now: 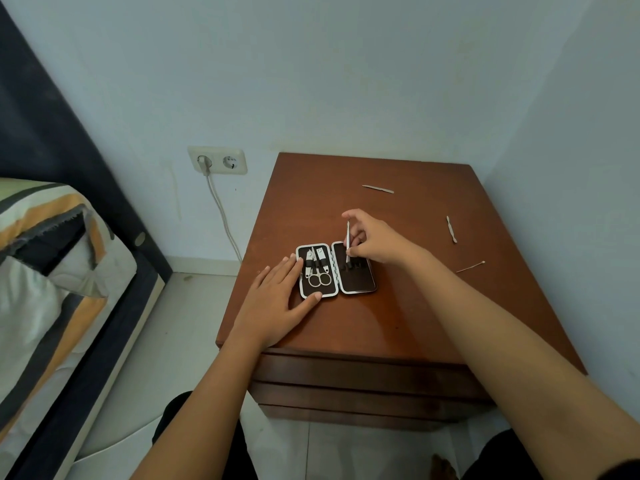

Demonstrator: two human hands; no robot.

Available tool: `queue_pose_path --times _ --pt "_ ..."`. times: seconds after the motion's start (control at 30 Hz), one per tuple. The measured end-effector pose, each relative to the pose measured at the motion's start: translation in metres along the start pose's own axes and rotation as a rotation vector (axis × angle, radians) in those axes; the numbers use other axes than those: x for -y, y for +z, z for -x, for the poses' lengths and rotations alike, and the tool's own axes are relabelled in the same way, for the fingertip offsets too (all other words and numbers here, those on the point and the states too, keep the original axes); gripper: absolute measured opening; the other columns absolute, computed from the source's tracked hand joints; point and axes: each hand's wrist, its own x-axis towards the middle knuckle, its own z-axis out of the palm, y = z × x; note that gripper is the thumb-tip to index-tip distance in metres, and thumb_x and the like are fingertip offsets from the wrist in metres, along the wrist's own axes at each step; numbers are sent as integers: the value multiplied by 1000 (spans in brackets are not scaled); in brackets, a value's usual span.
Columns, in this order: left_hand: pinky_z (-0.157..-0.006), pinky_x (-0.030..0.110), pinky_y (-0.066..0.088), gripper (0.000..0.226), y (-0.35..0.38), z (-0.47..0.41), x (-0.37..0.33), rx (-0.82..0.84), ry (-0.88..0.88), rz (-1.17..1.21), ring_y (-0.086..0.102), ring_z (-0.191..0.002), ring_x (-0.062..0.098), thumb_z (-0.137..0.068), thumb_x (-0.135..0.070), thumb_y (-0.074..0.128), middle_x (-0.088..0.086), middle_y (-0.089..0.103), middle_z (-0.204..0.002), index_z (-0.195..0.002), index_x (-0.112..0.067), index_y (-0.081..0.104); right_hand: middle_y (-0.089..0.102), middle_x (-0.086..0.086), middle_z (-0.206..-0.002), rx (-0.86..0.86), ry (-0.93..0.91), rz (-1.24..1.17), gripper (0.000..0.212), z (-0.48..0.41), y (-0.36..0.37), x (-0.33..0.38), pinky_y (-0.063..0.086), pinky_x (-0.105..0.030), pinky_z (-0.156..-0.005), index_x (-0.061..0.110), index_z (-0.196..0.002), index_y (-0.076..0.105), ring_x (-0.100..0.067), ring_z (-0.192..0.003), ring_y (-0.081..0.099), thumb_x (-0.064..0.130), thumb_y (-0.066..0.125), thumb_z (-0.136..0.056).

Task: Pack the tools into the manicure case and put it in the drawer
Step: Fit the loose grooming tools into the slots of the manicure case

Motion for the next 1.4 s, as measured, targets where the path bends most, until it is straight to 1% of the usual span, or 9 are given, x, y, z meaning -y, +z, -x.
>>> queue_pose_path --times 0.13,0.23,0.47,0.6,0.77,1.03,1.27,1.33,1.4 --pt "-114 24 -1 87 -1 0 -1 3 -4 -3 9 -144 3 -77 -73 17 -6 16 -157 -149 -24 17 53 -5 -94 -26 -1 4 60 0 1 0 50 -31 -77 17 -127 42 -18 -82 58 -2 67 -75" --pt "-114 24 0 87 -1 0 0 5 -6 4 9 -143 3 -77 -73 17 -6 16 -157 -149 -25 17 51 -3 -102 -41 -21 101 61 0 0 -1 41 -23 -74 14 -128 45 -16 -88 52 3 72 -74" --pt "-115 25 1 86 0 0 0 2 -8 17 10 -144 4 -77 -73 20 -6 17 -157 -149 -25 18 50 -6 -121 26 -66 260 58 5 -1 -5 40 -28 -94 16 -132 46 -18 -110 49 15 69 -79" --pt "-116 28 5 86 0 0 0 -6 -8 18 12 -143 5 -78 -73 21 -5 20 -156 -148 -24 20 40 -3 -141 56 -78 374 51 18 2 -8 27 -33 -108 17 -136 43 -22 -128 34 24 58 -88" --pt "-117 28 5 88 0 0 -1 5 -12 13 11 -144 5 -77 -74 19 -6 18 -157 -149 -24 18 27 -3 -154 -76 -169 374 55 39 31 -17 17 -30 -118 12 -143 30 -15 -142 21 24 48 -93" --pt "-116 29 4 92 -1 1 -4 15 -33 -26 10 -144 6 -74 -77 17 -5 16 -157 -149 -24 17 13 -2 -158 -87 -200 413 50 59 48 -23 3 -28 -118 12 -146 19 -12 -146 7 24 32 -100" --pt "-113 33 13 103 0 -5 -10 1 -95 -59 20 -142 12 -66 -84 18 -3 23 -156 -149 -23 20 16 -2 -157 -47 -213 312 52 57 39 -27 4 -22 -115 12 -146 20 -12 -145 10 23 38 -99" --pt "-112 33 13 108 1 -6 -13 -21 -118 -72 22 -141 13 -63 -88 16 -2 25 -155 -148 -22 20 20 -5 -156 -103 -176 218 53 48 25 -34 5 -20 -113 11 -145 23 -14 -145 13 23 42 -98" --pt "-112 34 13 107 3 -6 -15 -42 -114 -81 23 -141 14 -65 -88 14 0 26 -155 -148 -21 20 18 -6 -157 -168 -80 240 55 34 11 -47 6 -25 -115 11 -146 21 -16 -145 10 27 41 -98"
